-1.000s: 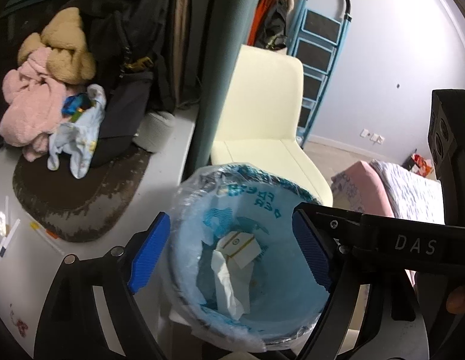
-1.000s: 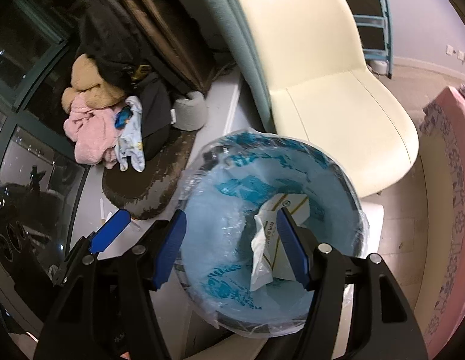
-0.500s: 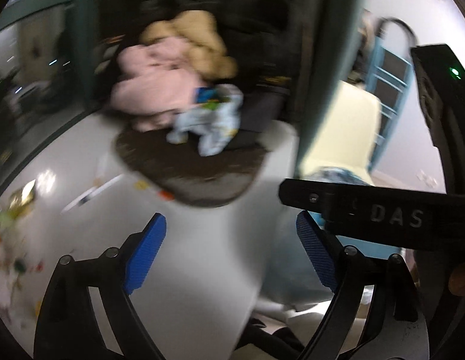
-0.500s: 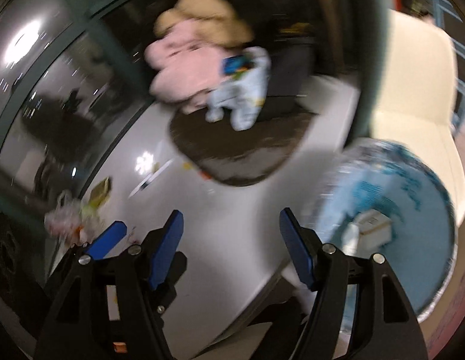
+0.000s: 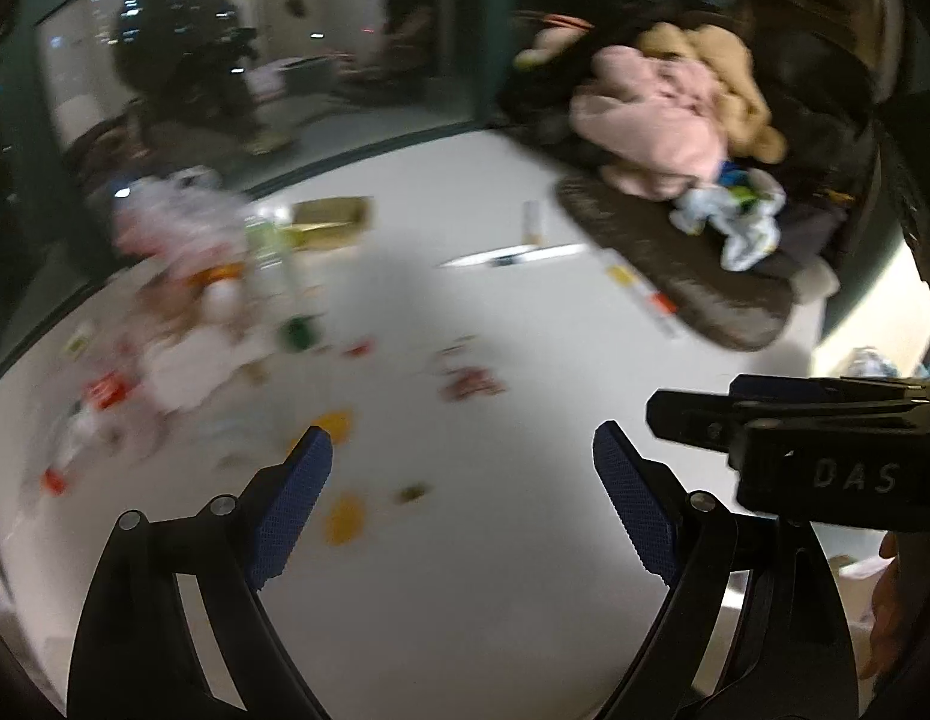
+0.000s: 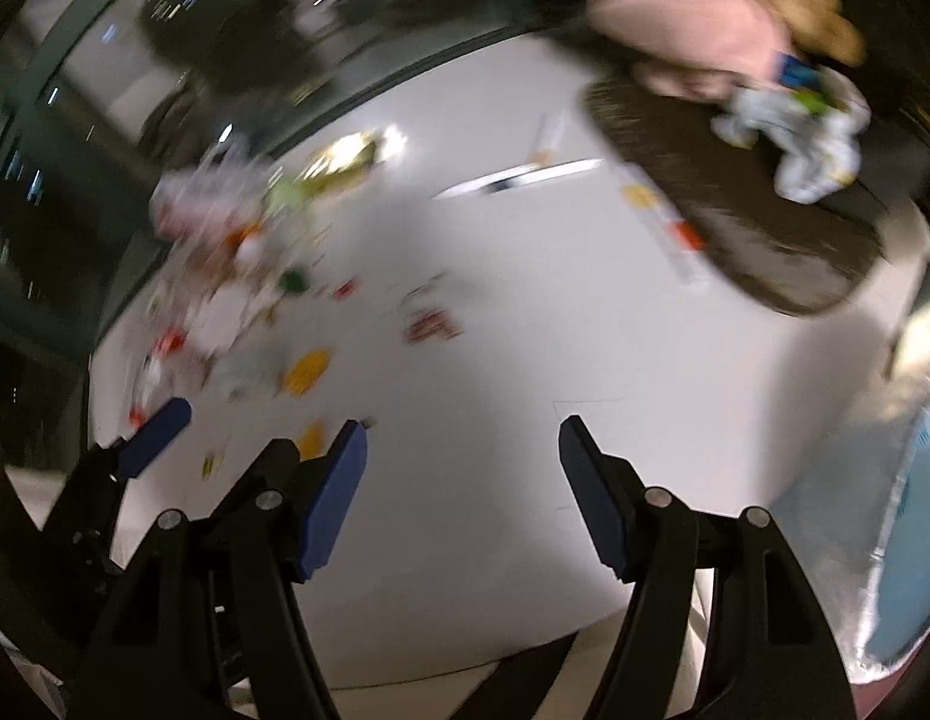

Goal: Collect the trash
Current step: 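Move the right gripper back over the table toward the grey cloth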

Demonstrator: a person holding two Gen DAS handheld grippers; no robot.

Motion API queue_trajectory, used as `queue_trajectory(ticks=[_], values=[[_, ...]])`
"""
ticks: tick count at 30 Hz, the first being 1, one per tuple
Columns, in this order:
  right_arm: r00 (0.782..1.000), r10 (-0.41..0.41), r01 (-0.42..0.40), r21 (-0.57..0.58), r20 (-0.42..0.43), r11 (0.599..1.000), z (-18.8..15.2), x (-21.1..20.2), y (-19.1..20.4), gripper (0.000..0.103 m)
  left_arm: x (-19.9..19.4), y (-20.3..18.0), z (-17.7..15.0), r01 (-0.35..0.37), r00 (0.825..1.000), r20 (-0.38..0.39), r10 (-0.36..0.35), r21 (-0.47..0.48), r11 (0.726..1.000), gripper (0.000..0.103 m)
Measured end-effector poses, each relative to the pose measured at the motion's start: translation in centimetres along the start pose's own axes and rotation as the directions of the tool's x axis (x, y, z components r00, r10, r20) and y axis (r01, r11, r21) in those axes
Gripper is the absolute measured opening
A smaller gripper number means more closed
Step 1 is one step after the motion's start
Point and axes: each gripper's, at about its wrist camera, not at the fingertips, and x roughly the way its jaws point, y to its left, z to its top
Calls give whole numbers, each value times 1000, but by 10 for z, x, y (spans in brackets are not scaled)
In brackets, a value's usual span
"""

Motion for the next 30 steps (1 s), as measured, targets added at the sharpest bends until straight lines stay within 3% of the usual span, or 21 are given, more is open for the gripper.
queue_trajectory(ticks=[2, 6, 16, 23, 30], values=[[999, 13, -15, -61, -47, 998, -6, 16, 33, 64, -6, 33, -17, -57, 998, -24, 57, -33, 998, 86], [996, 22, -34, -145, -83, 989, -19, 34, 87, 64, -16, 93, -46, -103, 993, -72, 96, -112, 988, 86], [982, 46, -102, -312, -184, 945, -40, 71, 199, 64, -36, 182, -91, -201, 974, -134, 181, -160, 966, 86], [974, 52, -135, -381, -219, 914, -27, 87, 229, 64, -37, 199, -86, -258, 963, -121, 242, -148, 955, 86], [973, 39, -143, -462, -228, 875, 3, 92, 219, 64, -15, 198, -67, -270, 960, -141, 242, -242, 932, 86]])
